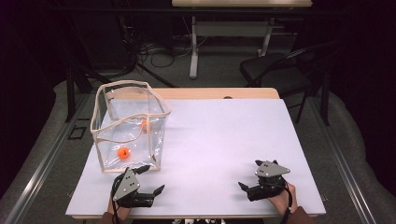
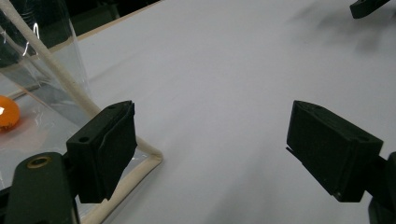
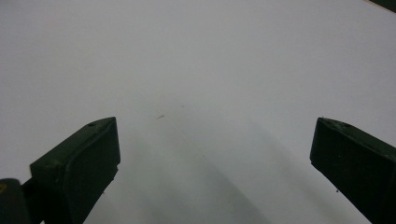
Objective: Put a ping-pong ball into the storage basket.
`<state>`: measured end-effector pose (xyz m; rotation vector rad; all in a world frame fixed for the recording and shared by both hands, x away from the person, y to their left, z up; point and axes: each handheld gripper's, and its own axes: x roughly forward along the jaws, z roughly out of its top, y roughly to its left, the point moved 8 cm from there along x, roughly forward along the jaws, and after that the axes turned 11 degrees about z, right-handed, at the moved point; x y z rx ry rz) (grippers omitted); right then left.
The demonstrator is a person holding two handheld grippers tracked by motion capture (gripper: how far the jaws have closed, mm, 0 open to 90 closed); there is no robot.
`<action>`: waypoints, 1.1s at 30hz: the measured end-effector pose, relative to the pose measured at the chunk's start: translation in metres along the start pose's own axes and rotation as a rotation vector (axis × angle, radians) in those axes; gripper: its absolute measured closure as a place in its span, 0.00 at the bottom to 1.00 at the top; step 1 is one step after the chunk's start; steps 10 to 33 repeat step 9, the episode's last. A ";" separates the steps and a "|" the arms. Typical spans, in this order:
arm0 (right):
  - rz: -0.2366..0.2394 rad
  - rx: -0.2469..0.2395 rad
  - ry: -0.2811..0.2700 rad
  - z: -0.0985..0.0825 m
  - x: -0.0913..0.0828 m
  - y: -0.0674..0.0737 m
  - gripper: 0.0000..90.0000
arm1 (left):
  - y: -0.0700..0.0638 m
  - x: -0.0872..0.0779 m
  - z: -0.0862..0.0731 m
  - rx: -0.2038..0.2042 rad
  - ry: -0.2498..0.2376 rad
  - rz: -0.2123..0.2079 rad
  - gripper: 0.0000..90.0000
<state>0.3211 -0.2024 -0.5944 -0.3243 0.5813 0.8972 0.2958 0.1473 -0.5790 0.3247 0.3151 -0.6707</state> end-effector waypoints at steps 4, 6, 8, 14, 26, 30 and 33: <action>0.004 -0.004 0.002 -0.001 0.001 0.000 0.01 | 0.000 0.001 0.000 0.001 0.004 0.001 0.18; 0.006 -0.003 -0.002 -0.001 0.000 0.000 0.01 | 0.000 0.002 0.000 -0.001 0.005 -0.002 0.18; 0.004 0.005 -0.009 0.000 -0.001 -0.001 0.01 | 0.000 0.002 0.000 0.001 0.006 -0.003 0.18; 0.002 0.009 -0.012 -0.001 -0.001 -0.001 0.01 | 0.000 0.002 0.000 0.003 0.007 -0.004 0.18; 0.002 0.009 -0.012 -0.001 -0.001 -0.001 0.01 | 0.000 0.002 0.000 0.003 0.007 -0.004 0.18; 0.002 0.009 -0.012 -0.001 -0.001 -0.001 0.01 | 0.000 0.002 0.000 0.003 0.007 -0.004 0.18; 0.002 0.009 -0.012 -0.001 -0.001 -0.001 0.01 | 0.000 0.002 0.000 0.003 0.007 -0.004 0.18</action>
